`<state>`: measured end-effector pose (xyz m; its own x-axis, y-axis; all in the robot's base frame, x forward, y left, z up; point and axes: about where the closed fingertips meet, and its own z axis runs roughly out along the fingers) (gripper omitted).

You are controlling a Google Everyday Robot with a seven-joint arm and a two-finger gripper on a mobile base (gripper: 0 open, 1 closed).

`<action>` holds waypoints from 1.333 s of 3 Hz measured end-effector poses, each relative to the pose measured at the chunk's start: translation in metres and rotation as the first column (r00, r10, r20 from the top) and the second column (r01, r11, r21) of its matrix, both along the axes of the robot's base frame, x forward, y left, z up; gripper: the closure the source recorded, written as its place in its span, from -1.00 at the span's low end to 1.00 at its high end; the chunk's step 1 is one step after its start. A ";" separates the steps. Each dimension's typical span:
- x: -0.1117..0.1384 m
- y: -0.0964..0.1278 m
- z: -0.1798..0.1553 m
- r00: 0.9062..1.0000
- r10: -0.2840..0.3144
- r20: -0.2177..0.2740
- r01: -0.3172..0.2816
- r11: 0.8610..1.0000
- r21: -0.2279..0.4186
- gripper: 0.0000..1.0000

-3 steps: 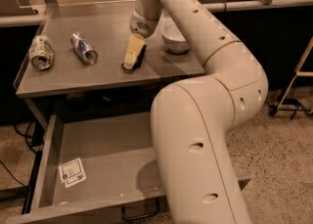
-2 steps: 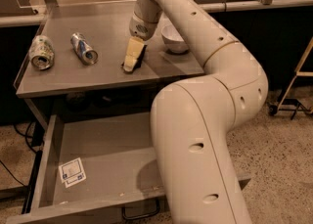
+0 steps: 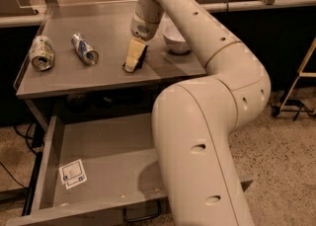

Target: Place rxbar chocolate into top drawer

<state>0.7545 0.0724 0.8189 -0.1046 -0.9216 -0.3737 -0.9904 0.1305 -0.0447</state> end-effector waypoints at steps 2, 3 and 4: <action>0.000 0.000 0.000 1.000 0.000 0.000 0.000 1.000 0.000 0.23; 0.000 0.000 0.000 1.000 0.000 0.000 0.000 1.000 0.000 0.70; 0.000 0.000 0.003 1.000 0.000 0.000 0.000 1.000 0.000 1.00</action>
Offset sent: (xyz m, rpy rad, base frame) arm 0.0000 0.0000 0.0000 0.0000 0.0000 0.0000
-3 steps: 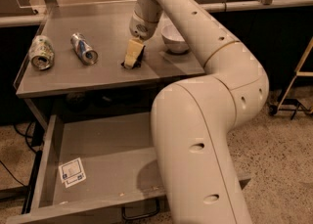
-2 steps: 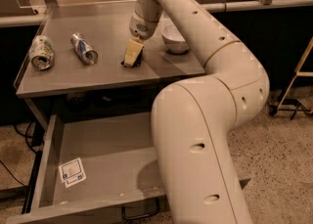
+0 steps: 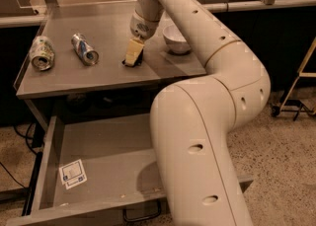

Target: Place rxbar chocolate into top drawer

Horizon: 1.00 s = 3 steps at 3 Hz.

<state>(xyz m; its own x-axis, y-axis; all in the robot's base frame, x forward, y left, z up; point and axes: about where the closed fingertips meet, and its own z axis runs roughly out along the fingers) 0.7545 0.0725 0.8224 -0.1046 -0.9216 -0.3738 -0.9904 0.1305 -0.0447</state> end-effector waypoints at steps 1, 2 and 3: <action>-0.013 -0.010 0.022 1.000 0.012 0.007 -0.013 0.998 0.059 1.00; -0.054 -0.039 0.076 0.998 0.009 0.067 -0.018 0.992 0.123 1.00; -0.055 -0.037 0.074 0.998 0.012 0.063 -0.020 0.992 0.121 1.00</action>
Offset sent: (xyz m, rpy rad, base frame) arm -0.0672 -0.0541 0.0930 0.1208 -0.0742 -0.0053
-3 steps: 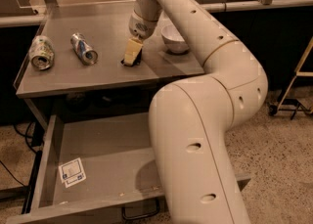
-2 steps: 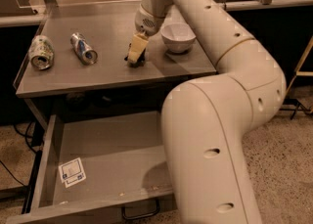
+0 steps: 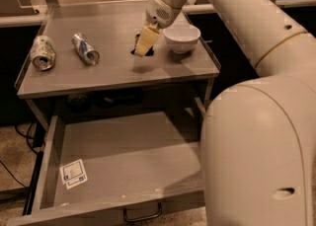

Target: Place rxbar chocolate into top drawer

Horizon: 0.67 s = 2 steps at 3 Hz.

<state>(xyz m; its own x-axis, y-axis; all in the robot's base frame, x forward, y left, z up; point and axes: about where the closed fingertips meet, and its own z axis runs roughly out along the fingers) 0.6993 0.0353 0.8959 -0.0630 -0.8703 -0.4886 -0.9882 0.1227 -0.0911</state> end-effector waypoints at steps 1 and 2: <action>-0.007 0.001 0.003 1.000 0.006 0.019 -0.006 1.000 -0.022 1.00; -0.031 -0.003 0.003 0.999 -0.014 0.039 0.016 0.999 -0.043 1.00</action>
Offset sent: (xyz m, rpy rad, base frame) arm -0.0873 -0.0087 -0.0280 -0.1077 -0.0056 -0.0260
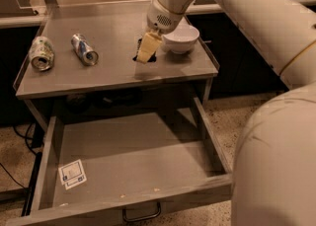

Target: Place rxbar chocolate into top drawer

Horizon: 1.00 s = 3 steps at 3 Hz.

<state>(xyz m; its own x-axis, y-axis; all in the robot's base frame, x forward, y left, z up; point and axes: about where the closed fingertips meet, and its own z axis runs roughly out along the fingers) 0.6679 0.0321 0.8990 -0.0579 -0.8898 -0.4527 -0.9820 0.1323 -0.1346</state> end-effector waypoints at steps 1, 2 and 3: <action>-0.073 0.006 -0.061 0.994 -0.020 -0.106 0.024 0.999 0.034 1.00; -0.073 0.005 -0.063 0.994 -0.020 -0.103 0.023 0.999 0.027 1.00; -0.075 0.005 -0.065 0.994 -0.022 -0.107 0.025 0.999 0.029 1.00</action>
Offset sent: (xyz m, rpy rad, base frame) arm -0.1000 0.0085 -0.0935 0.0715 0.1611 -0.0342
